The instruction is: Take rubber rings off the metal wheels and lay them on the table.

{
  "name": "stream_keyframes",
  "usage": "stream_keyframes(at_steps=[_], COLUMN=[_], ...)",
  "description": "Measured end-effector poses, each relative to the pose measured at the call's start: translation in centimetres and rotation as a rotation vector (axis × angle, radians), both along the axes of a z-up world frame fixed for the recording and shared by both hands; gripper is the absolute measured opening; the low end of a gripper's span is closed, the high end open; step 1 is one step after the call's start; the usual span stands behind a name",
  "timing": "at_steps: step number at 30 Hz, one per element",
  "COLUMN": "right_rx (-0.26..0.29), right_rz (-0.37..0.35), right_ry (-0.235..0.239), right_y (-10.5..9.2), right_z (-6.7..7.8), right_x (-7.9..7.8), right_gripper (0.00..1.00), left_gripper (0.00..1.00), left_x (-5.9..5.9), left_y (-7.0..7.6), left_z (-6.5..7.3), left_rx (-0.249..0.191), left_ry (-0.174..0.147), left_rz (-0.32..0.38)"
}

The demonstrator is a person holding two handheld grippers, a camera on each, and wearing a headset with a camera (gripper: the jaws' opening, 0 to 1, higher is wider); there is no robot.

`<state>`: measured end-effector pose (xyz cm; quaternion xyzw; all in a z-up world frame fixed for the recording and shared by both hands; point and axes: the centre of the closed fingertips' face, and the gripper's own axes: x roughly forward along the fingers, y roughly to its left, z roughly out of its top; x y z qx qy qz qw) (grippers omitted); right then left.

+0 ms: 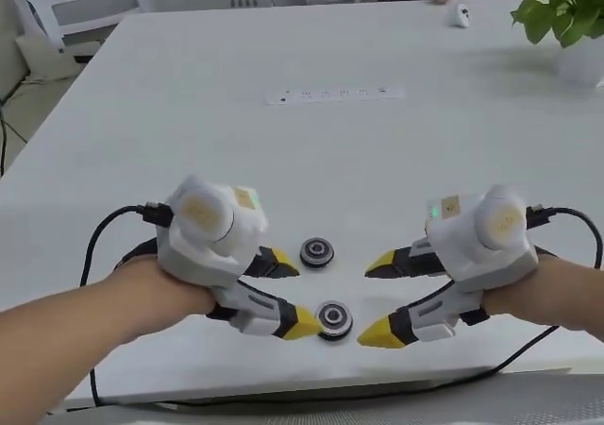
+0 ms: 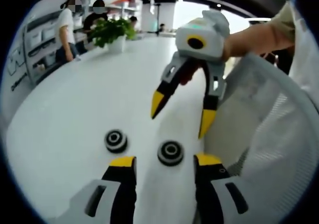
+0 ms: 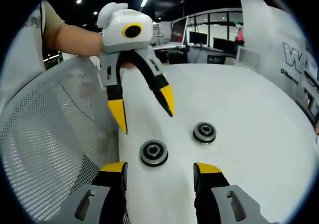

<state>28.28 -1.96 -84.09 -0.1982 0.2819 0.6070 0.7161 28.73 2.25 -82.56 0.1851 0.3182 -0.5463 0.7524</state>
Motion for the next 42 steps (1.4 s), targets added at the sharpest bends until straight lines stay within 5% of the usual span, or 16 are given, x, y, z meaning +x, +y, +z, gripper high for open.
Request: stream_keyframes(at_steps=[24, 31, 42], right_rx=[-0.013, -0.014, -0.016], right_rz=[-0.003, -0.001, -0.001], right_ry=[0.008, 0.011, 0.019], right_y=[-0.7, -0.7, -0.6], right_z=[-0.2, -0.4, -0.7], right_x=[-0.2, -0.3, -0.2], right_gripper=[0.53, 0.52, 0.52], left_gripper=[0.27, 0.22, 0.16], left_x=[-0.9, -0.6, -0.5], left_y=[-2.4, -2.6, -2.8], left_z=[-1.6, -2.2, -2.6], left_rx=[0.018, 0.035, 0.059], left_ry=[0.022, 0.012, -0.051], left_rz=[-0.065, -0.069, -0.099])
